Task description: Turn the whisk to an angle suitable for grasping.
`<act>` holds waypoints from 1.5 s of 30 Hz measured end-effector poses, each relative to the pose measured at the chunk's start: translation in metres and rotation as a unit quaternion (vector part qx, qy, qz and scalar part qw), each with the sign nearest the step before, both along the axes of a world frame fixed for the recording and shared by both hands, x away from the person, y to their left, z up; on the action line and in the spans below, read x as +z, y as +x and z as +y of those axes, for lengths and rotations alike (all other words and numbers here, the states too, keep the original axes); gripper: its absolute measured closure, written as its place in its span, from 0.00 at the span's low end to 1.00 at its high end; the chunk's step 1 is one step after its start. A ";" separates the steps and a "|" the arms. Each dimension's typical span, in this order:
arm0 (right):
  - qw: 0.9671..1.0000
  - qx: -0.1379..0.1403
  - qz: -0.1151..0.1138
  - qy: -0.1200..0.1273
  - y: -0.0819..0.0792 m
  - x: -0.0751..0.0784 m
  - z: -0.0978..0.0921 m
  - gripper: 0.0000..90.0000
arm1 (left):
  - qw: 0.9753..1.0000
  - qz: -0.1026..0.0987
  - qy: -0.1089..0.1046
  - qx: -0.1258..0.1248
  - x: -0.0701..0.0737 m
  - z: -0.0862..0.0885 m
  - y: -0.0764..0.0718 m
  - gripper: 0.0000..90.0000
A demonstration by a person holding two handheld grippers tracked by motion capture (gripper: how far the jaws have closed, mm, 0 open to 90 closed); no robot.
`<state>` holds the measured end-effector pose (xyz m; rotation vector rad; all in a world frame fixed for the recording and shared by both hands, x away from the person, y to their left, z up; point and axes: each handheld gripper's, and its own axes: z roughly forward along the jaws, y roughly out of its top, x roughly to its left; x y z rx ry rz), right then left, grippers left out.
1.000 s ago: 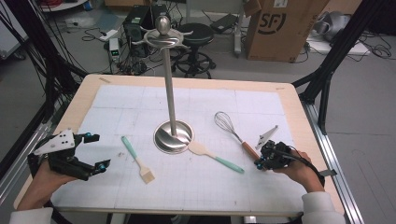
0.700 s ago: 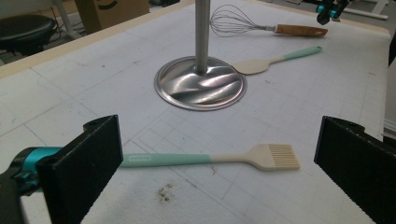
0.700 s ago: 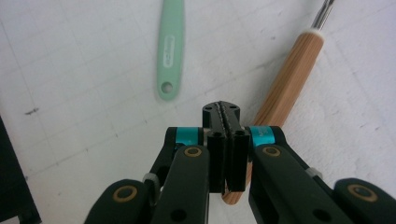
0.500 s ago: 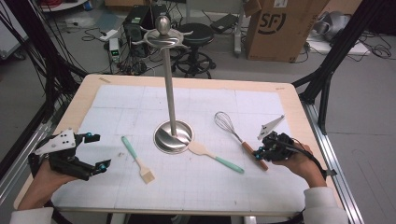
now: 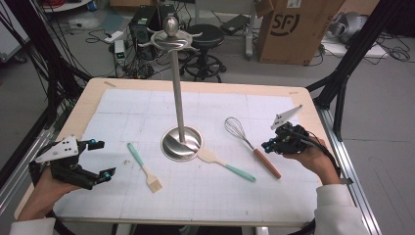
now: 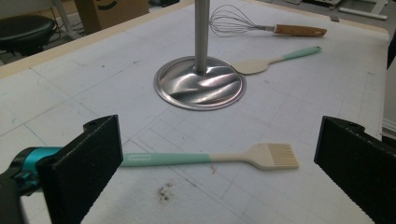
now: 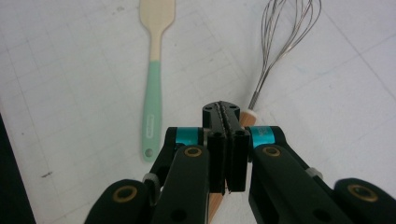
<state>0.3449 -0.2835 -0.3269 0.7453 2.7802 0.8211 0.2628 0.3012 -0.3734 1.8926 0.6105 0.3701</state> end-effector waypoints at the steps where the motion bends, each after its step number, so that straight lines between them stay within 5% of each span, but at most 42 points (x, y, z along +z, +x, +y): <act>1: 1.000 0.000 0.000 0.000 0.000 0.000 0.000 0.99 | 1.000 0.000 0.002 0.000 0.000 0.000 0.000 0.02; 12: 0.998 -0.010 -0.011 0.057 0.017 0.017 0.005 0.99 | 1.000 -0.001 -0.001 0.002 0.001 0.002 -0.001 0.02; 19: 0.994 -0.030 -0.022 0.106 0.028 0.019 0.005 0.99 | 1.000 -0.005 -0.004 0.006 0.002 0.007 -0.002 0.02; 26: 0.991 -0.047 -0.027 0.121 0.034 0.016 0.007 0.99 | 1.000 -0.005 -0.005 0.005 0.003 0.007 -0.003 0.02; 37: 0.990 -0.073 -0.022 0.117 0.043 -0.005 0.006 0.99 | 1.000 -0.002 -0.008 0.007 0.001 0.008 -0.003 0.02; 45: 0.993 -0.083 -0.010 0.084 0.054 -0.020 0.011 0.99 | 1.000 -0.002 -0.008 0.005 0.001 0.009 -0.004 0.02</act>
